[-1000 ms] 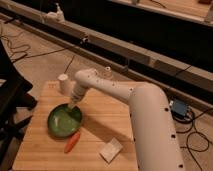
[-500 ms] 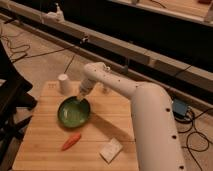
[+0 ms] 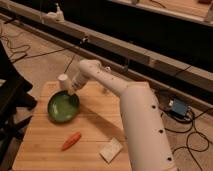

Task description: Drag the ceramic bowl in a circle

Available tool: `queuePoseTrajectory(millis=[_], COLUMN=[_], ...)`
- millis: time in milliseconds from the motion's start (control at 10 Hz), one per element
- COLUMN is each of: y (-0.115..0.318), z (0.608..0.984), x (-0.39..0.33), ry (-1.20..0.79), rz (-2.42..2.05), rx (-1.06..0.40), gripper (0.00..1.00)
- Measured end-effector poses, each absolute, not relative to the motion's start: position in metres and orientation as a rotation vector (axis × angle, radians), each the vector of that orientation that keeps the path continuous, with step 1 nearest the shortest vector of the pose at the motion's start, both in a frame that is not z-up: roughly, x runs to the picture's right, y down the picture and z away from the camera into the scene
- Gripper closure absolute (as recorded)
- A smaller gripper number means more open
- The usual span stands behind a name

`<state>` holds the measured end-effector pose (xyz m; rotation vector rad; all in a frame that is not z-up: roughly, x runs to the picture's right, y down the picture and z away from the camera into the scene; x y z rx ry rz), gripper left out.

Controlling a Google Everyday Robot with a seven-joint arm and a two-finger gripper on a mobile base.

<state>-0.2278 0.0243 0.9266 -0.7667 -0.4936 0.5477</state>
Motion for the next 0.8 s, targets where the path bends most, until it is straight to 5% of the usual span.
queuePoseTrajectory(millis=[400, 800], y=[0.085, 0.081], z=[0.886, 0.912], x=[-0.282, -0.215], ry=[-0.613, -0.494], rz=[0.387, 0.444], rx=[-0.876, -0.862], gripper=[1.0, 1.0])
